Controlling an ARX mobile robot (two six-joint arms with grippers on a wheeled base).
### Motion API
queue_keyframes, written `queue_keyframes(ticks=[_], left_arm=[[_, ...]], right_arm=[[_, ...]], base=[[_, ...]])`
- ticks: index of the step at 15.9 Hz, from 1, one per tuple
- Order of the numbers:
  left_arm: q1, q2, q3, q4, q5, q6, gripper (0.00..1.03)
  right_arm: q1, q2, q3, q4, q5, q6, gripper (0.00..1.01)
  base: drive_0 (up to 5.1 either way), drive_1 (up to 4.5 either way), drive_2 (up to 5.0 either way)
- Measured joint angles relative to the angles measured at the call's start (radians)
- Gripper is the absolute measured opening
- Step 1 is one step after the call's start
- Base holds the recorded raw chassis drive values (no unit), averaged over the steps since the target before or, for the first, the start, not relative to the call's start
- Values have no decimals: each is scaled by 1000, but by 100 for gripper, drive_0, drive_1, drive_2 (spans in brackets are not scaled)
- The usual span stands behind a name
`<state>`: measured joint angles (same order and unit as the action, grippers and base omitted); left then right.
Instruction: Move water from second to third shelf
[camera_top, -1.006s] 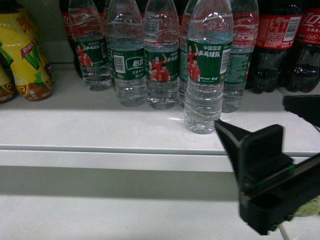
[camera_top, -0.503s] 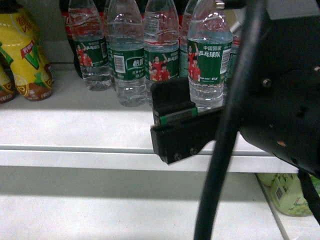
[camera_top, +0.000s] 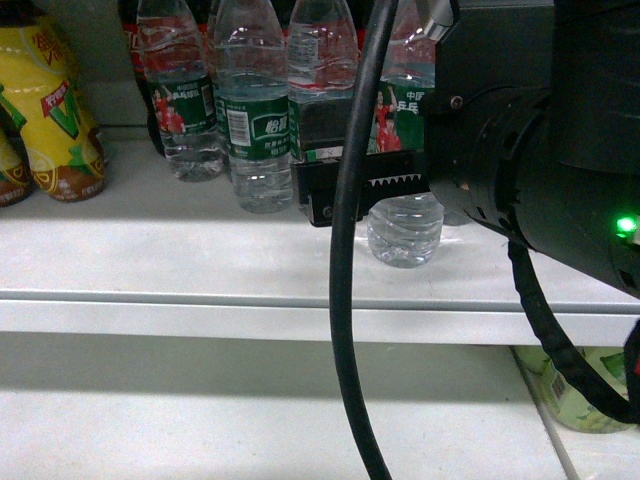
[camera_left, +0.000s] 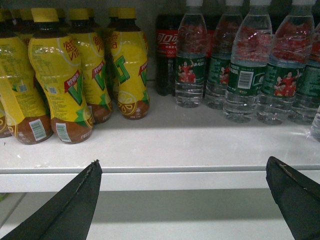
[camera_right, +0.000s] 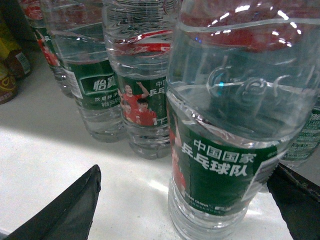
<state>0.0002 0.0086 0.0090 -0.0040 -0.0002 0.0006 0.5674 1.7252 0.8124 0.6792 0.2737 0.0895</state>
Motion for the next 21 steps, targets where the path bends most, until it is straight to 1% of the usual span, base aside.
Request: queue_keyframes(ticks=[3,4,8,9,10,11,13,15,17,18,20,21], left_arm=[[0,0,0,0,0,0,98],[0,0,0,0,0,0,98],[0,0,0,0,0,0,98],[0,0,0,0,0,0,98],[0,0,0,0,0,0,98],[0,0,0,0,0,0,98],[0,0,0,0,0,0,98],[0,0,0,0,0,0,98],[0,0,0,0,0,0,98],[0,0,0,0,0,0,98],[0,0,0,0,0,0,98],[0,0,0,0,0,0,98]], right_arm=[[-6,47,50,-9,33,1,98],[-6,61,63,-13,49,0,94],[-6,66,68,-16,74,2,52],[-6,58,66,-17,75,5,45],[-5,43,52,-21,68,17,38],[-3,21,30,-21,54,31,35],[-4,-28,-23,-19,34,56,32],[-6,-124,-115,-32,8,70,32],[-27,-246,-217,-45,-21,70,32],[-47,-320,-264,-63,-36,70,32],[-111,-489,-364,-103,-48,58,32],[-150,-578,-411,-143,-63,48,32]], base=[[0,0,0],[0,0,0],[0,0,0],[0,0,0],[0,0,0],[0,0,0],[0,0,0],[0,0,0],[0,0,0],[0,0,0],[0,0,0],[0,0,0]])
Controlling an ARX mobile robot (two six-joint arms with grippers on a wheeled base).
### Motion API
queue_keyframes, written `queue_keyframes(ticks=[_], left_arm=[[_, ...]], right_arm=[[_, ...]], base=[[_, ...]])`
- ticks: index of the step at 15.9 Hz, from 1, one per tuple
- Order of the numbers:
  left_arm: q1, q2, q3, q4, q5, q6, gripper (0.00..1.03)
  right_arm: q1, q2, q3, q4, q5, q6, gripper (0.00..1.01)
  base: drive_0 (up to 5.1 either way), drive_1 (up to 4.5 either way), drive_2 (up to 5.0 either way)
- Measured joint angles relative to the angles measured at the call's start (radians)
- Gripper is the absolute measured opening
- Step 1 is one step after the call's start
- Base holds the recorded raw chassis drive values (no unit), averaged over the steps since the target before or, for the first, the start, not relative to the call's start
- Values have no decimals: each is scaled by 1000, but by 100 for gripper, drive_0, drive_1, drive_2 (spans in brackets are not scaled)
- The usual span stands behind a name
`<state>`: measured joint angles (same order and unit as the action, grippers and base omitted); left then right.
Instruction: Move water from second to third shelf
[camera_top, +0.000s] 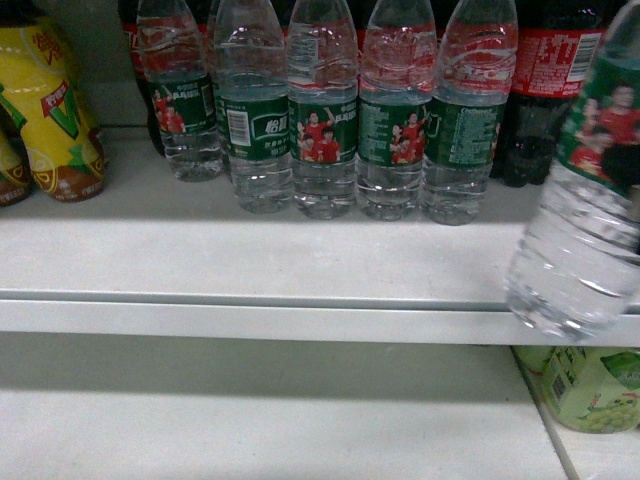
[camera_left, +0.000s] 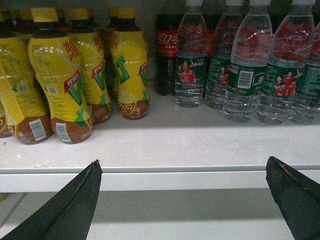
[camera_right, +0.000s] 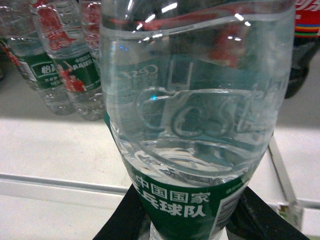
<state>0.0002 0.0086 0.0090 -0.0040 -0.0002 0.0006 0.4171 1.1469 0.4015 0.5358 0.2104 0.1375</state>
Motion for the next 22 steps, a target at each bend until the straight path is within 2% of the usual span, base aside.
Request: queue_keyframes(ticks=[2,9,11,14,22], left_arm=[[0,0,0,0,0,0,98],[0,0,0,0,0,0,98],[0,0,0,0,0,0,98],[0,0,0,0,0,0,98],[0,0,0,0,0,0,98]], right_arm=[[-66,-157,-76,-96,-40,-11,32],[-121,-339,-127,-201,-77,-40,32],[-151,-473,-143,-286,-86,-59,32],[-196,-642,-173,-395,-103,-58,32],[-201,-647,-173,-393,-99,-56,32]], base=[[0,0,0],[0,0,0],[0,0,0],[0,0,0],[0,0,0]])
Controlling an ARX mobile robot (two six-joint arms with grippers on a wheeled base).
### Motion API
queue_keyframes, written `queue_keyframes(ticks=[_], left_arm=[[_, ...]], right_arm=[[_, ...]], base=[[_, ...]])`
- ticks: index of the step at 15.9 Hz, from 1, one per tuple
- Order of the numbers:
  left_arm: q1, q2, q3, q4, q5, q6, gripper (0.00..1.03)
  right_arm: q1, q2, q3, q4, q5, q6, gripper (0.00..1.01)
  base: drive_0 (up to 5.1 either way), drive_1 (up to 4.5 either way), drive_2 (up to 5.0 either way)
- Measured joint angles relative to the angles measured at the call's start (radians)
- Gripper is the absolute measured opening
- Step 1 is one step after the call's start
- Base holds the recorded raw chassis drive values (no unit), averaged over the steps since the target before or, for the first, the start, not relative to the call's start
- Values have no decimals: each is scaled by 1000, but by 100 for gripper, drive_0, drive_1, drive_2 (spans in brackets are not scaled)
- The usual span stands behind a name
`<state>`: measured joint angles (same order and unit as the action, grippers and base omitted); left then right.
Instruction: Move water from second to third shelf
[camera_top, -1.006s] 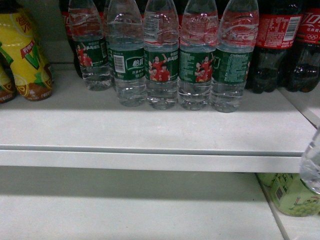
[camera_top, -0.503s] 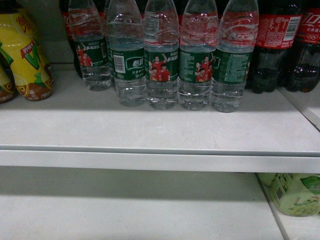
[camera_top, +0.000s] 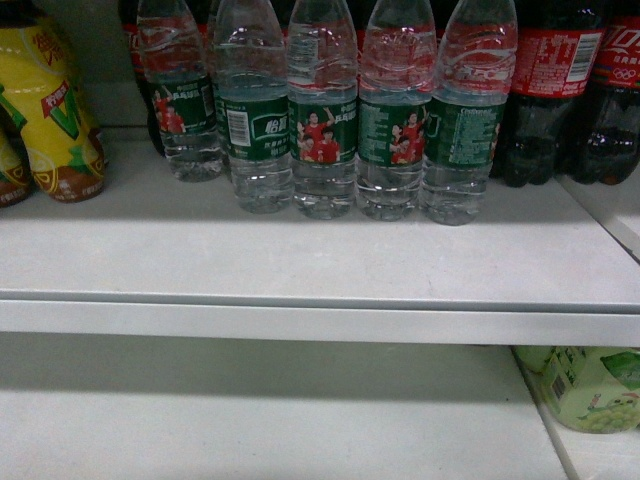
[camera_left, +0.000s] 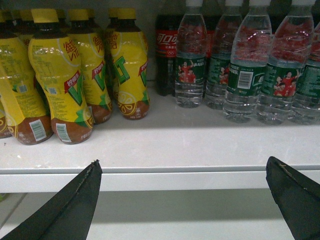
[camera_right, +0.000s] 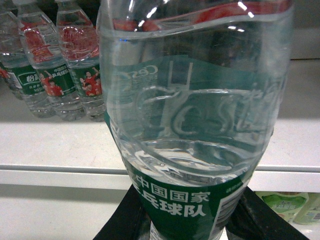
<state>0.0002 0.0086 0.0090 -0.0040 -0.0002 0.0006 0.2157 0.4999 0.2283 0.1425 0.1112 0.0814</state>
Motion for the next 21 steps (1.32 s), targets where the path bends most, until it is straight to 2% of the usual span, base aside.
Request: queue_keyframes(ticks=[21], left_arm=[[0,0,0,3,0,0,98]], right_arm=[[0,0,-3,4,-1,1,32]], base=[[0,0,0]])
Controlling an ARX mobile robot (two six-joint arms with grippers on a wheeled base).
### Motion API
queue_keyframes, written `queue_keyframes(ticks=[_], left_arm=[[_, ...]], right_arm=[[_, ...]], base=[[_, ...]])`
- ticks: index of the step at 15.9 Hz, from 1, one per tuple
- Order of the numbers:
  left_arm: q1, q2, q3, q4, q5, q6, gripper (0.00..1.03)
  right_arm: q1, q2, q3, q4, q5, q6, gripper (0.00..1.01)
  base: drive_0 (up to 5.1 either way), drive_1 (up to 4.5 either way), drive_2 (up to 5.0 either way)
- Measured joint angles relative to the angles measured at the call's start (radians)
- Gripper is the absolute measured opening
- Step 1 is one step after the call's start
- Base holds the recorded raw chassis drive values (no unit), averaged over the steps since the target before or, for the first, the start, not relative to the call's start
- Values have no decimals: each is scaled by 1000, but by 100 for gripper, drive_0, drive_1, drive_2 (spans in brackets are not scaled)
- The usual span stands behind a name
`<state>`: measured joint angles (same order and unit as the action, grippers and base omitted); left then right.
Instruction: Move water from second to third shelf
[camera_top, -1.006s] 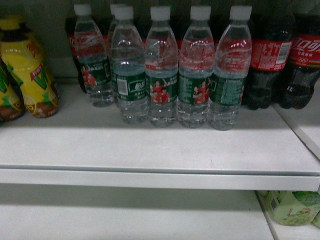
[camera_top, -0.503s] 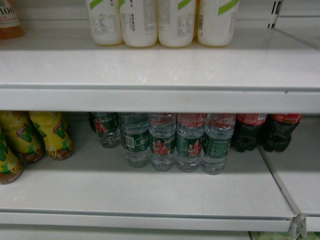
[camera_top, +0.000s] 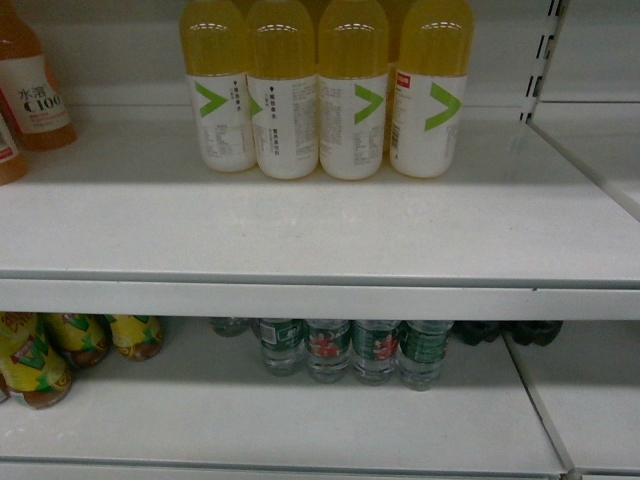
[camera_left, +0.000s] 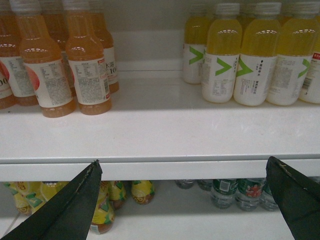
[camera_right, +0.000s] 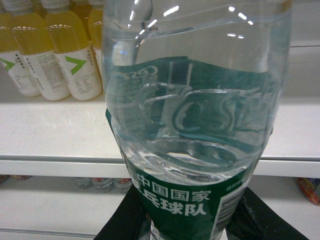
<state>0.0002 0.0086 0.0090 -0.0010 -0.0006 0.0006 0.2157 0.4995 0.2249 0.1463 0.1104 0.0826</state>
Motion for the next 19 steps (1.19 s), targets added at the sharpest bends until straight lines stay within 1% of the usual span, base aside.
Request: queue_keyframes(ticks=[5,7,9,19], left_arm=[[0,0,0,-1,2,0,98],[0,0,0,-4,1,0,98],[0,0,0,-3,1,0,98],[0,0,0,-6,1,0,98]], right_arm=[[0,0,0,-4,1,2,32],[-1,0,0,-2,11,2,32],[0,0,0,-5,4,2,32],[0,-2,0,-2,2,3,32]], base=[[0,0,0],[0,0,0],[0,0,0],[0,0,0]])
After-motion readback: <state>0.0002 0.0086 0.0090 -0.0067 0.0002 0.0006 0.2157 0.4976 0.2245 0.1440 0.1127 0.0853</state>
